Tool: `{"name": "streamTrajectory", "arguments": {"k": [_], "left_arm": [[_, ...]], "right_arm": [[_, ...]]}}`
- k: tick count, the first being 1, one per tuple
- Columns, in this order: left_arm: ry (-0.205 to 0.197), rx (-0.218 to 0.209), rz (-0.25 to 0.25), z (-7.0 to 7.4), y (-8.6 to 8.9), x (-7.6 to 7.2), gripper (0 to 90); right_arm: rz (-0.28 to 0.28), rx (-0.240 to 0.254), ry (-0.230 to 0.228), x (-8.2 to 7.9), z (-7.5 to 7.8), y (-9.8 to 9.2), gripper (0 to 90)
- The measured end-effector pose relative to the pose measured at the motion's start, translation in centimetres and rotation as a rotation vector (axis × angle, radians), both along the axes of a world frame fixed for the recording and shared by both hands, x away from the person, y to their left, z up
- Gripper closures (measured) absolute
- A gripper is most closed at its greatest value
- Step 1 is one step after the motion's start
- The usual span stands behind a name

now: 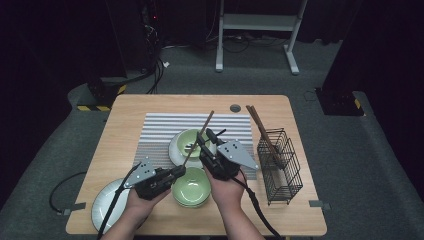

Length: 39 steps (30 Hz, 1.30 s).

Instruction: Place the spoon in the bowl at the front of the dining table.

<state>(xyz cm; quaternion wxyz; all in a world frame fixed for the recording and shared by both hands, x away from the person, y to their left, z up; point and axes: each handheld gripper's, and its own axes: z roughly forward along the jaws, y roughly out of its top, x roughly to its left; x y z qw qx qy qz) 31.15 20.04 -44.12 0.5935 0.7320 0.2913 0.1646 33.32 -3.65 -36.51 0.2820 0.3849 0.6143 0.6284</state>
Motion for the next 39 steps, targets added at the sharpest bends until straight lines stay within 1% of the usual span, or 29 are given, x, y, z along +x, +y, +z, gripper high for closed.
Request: {"name": "streamTrajectory", "arguments": {"k": [4, 8, 10, 15, 18, 25, 28, 33, 35, 38, 39], "left_arm": [[0.002, 0.002, 0.000, 0.0, 0.1, -0.1, 84.7], [0.024, -0.008, -0.003, -0.1, 0.3, 0.0, 84.5], [0.023, -0.008, -0.003, -0.2, 0.3, -0.1, 84.5], [0.020, -0.009, -0.006, -0.2, 0.4, -0.2, 84.5], [0.020, -0.011, -0.006, -0.2, 0.4, -0.3, 84.5], [0.024, -0.005, 0.002, -0.3, 0.5, -0.2, 84.6], [0.037, -0.006, 0.010, -0.5, 0.6, -0.1, 84.6], [0.033, -0.009, 0.013, -0.4, 0.8, 0.0, 84.6], [0.030, -0.011, 0.015, -0.4, 0.8, -0.1, 84.6], [0.026, -0.027, 0.013, -0.2, 1.0, -0.3, 84.6], [0.024, -0.026, 0.012, -0.1, 1.1, -0.3, 84.6]], "right_arm": [[-0.006, 0.004, 0.004, 0.1, -0.4, -0.3, 63.5], [-0.010, 0.000, 0.021, 0.4, -0.8, -0.5, 62.3], [-0.007, -0.001, 0.033, 0.4, -1.0, -0.5, 61.2], [-0.008, -0.007, 0.036, 0.4, -1.3, -0.7, 59.3], [-0.008, 0.006, 0.041, 0.5, -1.4, -0.7, 57.7], [-0.008, -0.013, 0.028, 0.3, -1.1, -0.4, 55.4], [-0.007, -0.021, 0.018, 0.2, -1.0, -0.3, 55.1], [-0.004, -0.028, 0.022, 0.3, -0.8, -0.2, 55.0], [-0.011, -0.037, 0.020, 0.3, -0.8, -0.2, 55.7], [-0.012, -0.046, 0.021, 0.5, -0.9, -0.1, 55.9], [-0.013, -0.048, 0.025, 0.5, -0.9, -0.1, 56.0]]}}
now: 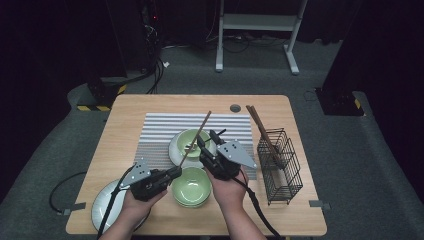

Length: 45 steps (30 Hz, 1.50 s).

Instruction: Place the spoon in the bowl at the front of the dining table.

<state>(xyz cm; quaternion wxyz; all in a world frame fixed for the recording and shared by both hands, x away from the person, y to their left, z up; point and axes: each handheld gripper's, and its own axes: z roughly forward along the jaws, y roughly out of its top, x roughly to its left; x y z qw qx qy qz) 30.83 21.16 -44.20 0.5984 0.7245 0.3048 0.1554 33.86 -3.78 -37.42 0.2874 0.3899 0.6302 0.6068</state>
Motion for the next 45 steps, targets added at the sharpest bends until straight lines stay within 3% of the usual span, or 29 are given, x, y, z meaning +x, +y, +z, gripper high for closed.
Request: {"name": "streamTrajectory", "arguments": {"k": [7, 12, 18, 22, 25, 34, 38, 41, 45], "left_arm": [[0.009, 0.020, 0.003, 0.0, -0.1, 0.2, 84.7], [-0.023, 0.020, -0.010, 0.2, -0.3, -0.4, 84.6], [-0.013, -0.012, -0.014, 0.5, 0.1, -0.5, 84.4], [-0.013, 0.020, -0.007, 0.3, 0.0, -0.7, 84.4], [0.007, 0.036, 0.010, -0.1, 0.2, -0.3, 84.6], [0.002, 0.063, 0.073, -0.2, 1.3, 0.2, 84.5], [0.030, 0.057, 0.110, -0.3, 2.3, 0.6, 84.4], [0.031, 0.071, 0.133, -0.1, 2.8, 0.7, 84.4], [0.047, 0.085, 0.168, -0.2, 3.4, 1.0, 84.4]], "right_arm": [[0.007, 0.027, -0.027, -0.4, 0.7, 0.0, 55.9], [-0.002, -0.018, -0.044, -0.5, 0.7, 0.8, 56.5], [0.009, 0.001, -0.016, 0.3, 0.4, 0.6, 55.0], [0.010, 0.001, -0.003, 0.2, 0.1, 0.6, 54.6], [0.010, -0.004, -0.012, -0.1, 0.1, 0.6, 54.8], [0.001, -0.011, -0.024, -1.2, 0.3, -0.8, 55.8], [-0.013, -0.050, -0.015, -1.8, -0.7, -1.9, 55.6], [-0.019, -0.056, 0.006, -2.2, -1.5, -2.7, 55.2], [-0.030, -0.103, 0.021, -2.9, -2.8, -3.8, 53.3]]}}
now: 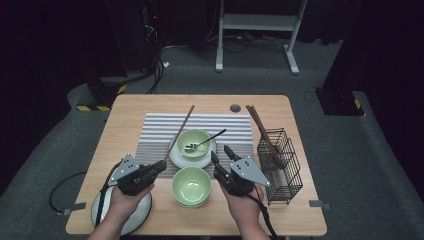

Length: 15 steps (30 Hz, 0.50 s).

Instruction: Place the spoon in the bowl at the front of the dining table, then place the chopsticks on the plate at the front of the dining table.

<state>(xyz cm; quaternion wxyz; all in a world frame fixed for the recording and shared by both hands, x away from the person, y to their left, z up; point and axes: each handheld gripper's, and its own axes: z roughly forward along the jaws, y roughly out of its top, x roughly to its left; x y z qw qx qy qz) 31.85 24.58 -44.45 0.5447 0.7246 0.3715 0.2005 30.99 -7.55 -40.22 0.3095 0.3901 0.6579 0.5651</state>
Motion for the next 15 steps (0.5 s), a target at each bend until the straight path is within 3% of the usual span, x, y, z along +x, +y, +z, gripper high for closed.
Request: {"name": "streamTrajectory", "arguments": {"k": [5, 9, 12, 15], "left_arm": [[0.025, 0.018, 0.026, -0.2, 0.4, 0.4, 84.4], [0.053, 0.034, 0.047, -0.3, 0.4, 0.8, 84.4], [0.057, 0.074, 0.059, -0.3, 0.2, 1.0, 84.4], [0.076, 0.077, 0.072, -0.3, 0.2, 1.3, 84.4]], "right_arm": [[-0.010, -0.031, 0.028, -0.6, -1.7, -1.0, 52.1], [-0.009, -0.038, 0.030, -0.8, -2.4, -1.2, 51.2], [-0.002, -0.045, 0.038, -0.8, -3.0, -1.4, 50.3], [-0.003, -0.040, 0.044, -0.8, -3.5, -1.6, 49.8]]}}
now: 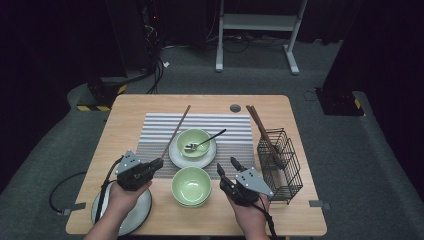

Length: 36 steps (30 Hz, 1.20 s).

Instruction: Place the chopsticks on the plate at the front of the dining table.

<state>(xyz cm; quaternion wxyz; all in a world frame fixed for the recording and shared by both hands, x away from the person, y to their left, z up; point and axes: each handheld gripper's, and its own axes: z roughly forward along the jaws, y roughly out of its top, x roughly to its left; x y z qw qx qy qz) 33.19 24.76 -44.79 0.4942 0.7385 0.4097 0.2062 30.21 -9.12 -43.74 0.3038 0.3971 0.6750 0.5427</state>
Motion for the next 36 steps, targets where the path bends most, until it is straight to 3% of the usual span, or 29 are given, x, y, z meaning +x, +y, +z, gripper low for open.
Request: {"name": "streamTrajectory", "arguments": {"k": [8, 18, 26, 33, 36], "left_arm": [[0.032, 0.055, 0.025, 0.2, 0.1, 0.7, 84.4], [0.072, 0.035, 0.053, -0.4, 0.9, 1.8, 84.4], [0.101, 0.059, 0.068, -0.2, 1.0, 2.5, 84.4], [0.131, 0.076, 0.080, -0.5, 1.1, 3.4, 84.4], [0.139, 0.088, 0.087, -0.6, 1.1, 3.6, 84.4]], "right_arm": [[0.007, -0.026, 0.021, 0.3, -1.0, -0.3, 47.8], [-0.006, -0.035, 0.036, 0.4, -1.4, -1.1, 50.0], [0.000, -0.027, 0.051, 0.4, -1.7, -1.2, 46.8], [0.005, -0.050, 0.072, 0.5, -2.5, -0.9, 44.2], [0.011, -0.064, 0.061, 0.4, -2.6, -0.7, 43.3]]}}
